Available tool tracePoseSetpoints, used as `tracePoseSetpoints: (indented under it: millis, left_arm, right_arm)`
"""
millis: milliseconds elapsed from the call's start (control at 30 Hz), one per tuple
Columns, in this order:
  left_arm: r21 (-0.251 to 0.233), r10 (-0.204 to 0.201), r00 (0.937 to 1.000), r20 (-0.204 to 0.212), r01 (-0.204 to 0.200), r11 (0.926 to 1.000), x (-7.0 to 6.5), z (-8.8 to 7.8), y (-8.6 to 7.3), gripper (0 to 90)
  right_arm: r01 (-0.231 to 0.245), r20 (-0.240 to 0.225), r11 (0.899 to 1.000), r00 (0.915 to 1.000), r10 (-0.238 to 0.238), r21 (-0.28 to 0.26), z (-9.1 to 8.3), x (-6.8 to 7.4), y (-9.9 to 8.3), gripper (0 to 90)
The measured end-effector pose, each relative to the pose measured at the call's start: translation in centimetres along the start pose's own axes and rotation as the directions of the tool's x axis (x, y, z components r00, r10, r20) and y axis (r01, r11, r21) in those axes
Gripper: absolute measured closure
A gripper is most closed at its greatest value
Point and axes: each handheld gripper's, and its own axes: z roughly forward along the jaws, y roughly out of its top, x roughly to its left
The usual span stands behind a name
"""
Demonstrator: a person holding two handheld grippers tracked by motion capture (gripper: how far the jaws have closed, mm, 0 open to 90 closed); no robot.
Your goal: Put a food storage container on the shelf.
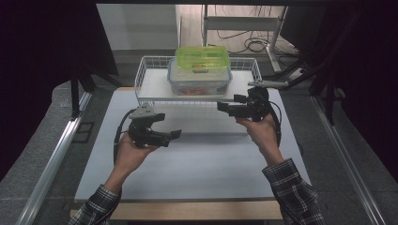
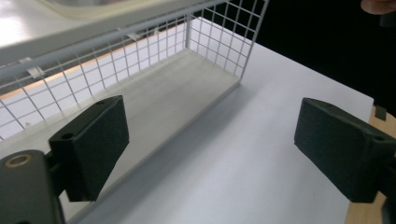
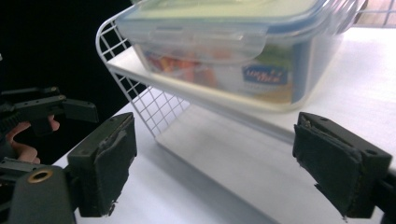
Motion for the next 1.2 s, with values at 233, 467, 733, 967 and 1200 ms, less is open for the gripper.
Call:
tracePoseSetpoints:
  millis: [233,467,733,967,1200]
  left_arm:
    - [0.001,0.002,0.9998,0.018,-0.002,1.0000,-0.7,-0.2,-1.0,7.6]
    - [0.009,0.010,0.9998,0.018,-0.011,0.9999,-1.3,-0.3,-2.3,6.2]
    - [0.034,0.035,0.9994,0.005,-0.035,0.9988,-1.9,-0.3,-3.9,5.4]
    - [0.037,0.047,0.9989,0.001,-0.047,0.9982,-2.4,-0.3,-5.0,5.0]
    - [0.044,0.059,0.9983,0.000,-0.059,0.9973,-2.9,-0.1,-6.0,4.9]
  right_arm:
    - [0.040,-0.007,0.999,0.9992,-0.040,0.013,-0.2,0.7,-1.5,10.9]
    - [0.068,-0.013,0.998,0.9976,-0.068,0.018,-0.6,1.2,-3.1,9.3]
    - [0.108,-0.005,0.994,0.9941,-0.108,0.033,-1.1,1.7,-5.1,7.6]
    - [0.142,0.003,0.989,0.9898,-0.143,0.048,-1.3,2.3,-6.6,6.2]
    - [0.154,0.008,0.986,0.9879,-0.155,0.061,-1.3,2.4,-8.2,5.0]
